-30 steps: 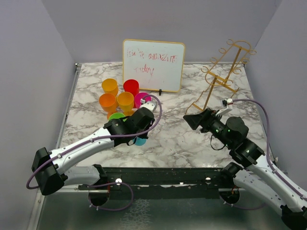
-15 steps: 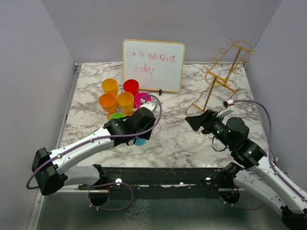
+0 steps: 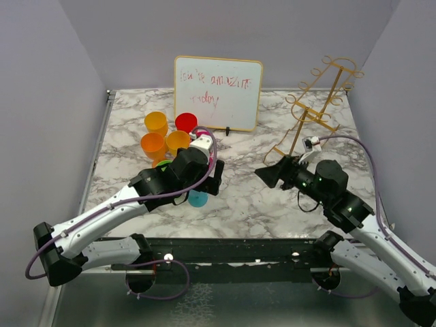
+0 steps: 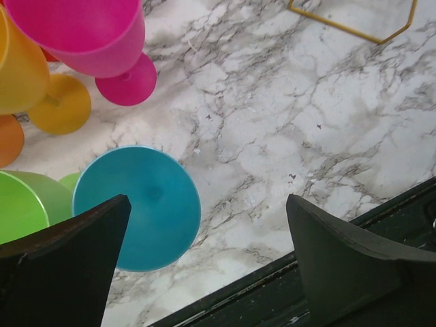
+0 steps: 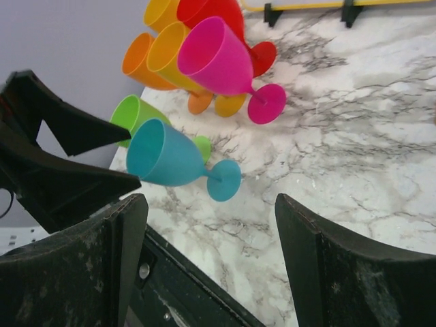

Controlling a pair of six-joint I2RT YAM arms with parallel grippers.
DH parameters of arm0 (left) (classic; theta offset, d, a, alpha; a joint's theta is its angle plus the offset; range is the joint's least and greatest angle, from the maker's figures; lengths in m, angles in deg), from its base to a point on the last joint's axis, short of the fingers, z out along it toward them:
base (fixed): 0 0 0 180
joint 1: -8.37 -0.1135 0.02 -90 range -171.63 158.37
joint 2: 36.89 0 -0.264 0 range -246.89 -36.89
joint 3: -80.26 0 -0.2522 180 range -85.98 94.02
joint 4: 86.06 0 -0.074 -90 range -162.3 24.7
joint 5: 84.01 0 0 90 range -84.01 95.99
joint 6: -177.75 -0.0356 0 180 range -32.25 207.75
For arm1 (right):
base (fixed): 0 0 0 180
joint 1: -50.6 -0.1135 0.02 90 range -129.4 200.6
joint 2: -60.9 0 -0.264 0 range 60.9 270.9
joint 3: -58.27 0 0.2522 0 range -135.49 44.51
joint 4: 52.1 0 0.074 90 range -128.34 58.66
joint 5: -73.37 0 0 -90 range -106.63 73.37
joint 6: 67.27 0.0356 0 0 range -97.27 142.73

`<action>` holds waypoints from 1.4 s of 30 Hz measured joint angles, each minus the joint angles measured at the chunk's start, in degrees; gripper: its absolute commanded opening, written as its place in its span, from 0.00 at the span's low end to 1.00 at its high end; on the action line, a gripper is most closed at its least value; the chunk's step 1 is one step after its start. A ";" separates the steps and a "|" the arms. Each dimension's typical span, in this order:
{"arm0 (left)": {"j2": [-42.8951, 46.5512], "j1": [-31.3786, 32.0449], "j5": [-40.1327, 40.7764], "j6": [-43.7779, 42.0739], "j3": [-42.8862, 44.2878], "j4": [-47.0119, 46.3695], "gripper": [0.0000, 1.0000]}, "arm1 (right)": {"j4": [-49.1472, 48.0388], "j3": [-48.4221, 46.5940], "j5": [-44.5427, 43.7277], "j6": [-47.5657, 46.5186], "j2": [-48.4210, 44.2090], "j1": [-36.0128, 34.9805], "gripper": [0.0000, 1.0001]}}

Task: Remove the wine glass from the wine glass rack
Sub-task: Reset both arms

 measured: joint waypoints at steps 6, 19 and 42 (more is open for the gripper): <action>2.69 0.00 -0.07 -0.15 2.97 -0.42 0.99 | -1.88 -2.97 10.08 -2.58 5.14 0.00 0.84; 10.21 0.00 2.54 -0.52 6.40 -0.04 0.99 | -1.51 -11.91 21.03 -9.62 11.43 0.00 0.86; 3.74 -28.26 5.73 -12.50 18.56 4.09 0.99 | 21.46 -50.69 -4.22 -26.01 30.18 0.04 1.00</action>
